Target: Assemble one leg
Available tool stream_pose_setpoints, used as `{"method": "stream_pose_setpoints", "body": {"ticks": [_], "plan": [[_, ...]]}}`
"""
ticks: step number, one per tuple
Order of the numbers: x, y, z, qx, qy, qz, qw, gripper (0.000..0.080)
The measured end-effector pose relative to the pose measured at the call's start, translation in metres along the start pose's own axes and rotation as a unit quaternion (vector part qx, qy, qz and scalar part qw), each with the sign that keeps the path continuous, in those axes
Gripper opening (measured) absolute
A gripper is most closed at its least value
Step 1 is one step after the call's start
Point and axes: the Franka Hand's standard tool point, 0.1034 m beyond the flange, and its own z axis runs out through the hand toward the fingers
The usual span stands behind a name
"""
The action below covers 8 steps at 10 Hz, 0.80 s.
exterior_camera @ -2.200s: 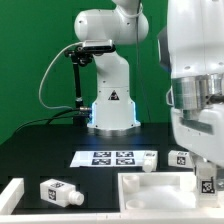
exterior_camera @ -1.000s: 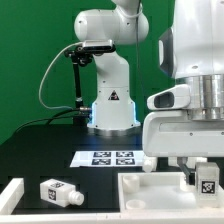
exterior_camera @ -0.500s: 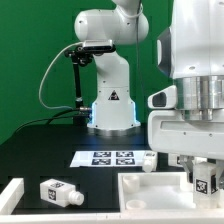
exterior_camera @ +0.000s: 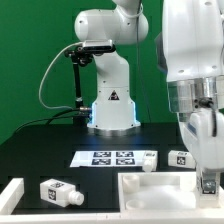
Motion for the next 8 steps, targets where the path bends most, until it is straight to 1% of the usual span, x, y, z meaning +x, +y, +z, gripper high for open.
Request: {"method": "stream_pose_setpoints", "body": {"ticks": [2, 5, 6, 7, 8], "plan": [[0.0, 0.0, 0.0, 0.0, 0.0, 0.052, 0.999, 0.0287], [0.0, 0.001, 0.0, 0.0, 0.003, 0.05, 0.999, 0.0297], [-0.001, 0.0, -0.001, 0.002, 0.002, 0.045, 0.999, 0.0465], [-0.005, -0.005, -0.015, 0.01, -0.005, 0.028, 1.0, 0.0465], [-0.007, -0.01, -0.032, 0.019, -0.012, 0.016, 1.0, 0.0612]]}}
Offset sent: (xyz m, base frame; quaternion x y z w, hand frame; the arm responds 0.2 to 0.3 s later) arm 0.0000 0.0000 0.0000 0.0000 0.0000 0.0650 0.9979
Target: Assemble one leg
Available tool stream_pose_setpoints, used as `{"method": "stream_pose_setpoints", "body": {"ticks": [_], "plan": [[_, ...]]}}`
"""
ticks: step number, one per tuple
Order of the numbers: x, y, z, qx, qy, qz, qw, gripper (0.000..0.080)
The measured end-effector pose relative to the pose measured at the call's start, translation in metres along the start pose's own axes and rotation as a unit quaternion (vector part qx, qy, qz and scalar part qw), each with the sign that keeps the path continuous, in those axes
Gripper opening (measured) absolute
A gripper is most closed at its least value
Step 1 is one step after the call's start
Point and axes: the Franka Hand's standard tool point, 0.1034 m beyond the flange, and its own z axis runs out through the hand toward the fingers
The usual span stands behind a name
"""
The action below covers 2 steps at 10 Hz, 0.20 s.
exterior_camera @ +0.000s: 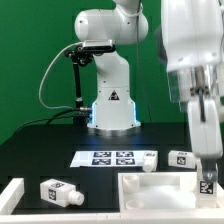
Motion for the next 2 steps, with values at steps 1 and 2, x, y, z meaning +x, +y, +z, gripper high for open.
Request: {"method": "stream_pose_setpoints", "body": {"ticks": [1, 2], "plan": [[0.0003, -0.0023, -0.0049, 0.003, -0.002, -0.007, 1.0, 0.0638], [0.0014, 0.0004, 0.0, 0.0, 0.001, -0.007, 1.0, 0.0646]]}}
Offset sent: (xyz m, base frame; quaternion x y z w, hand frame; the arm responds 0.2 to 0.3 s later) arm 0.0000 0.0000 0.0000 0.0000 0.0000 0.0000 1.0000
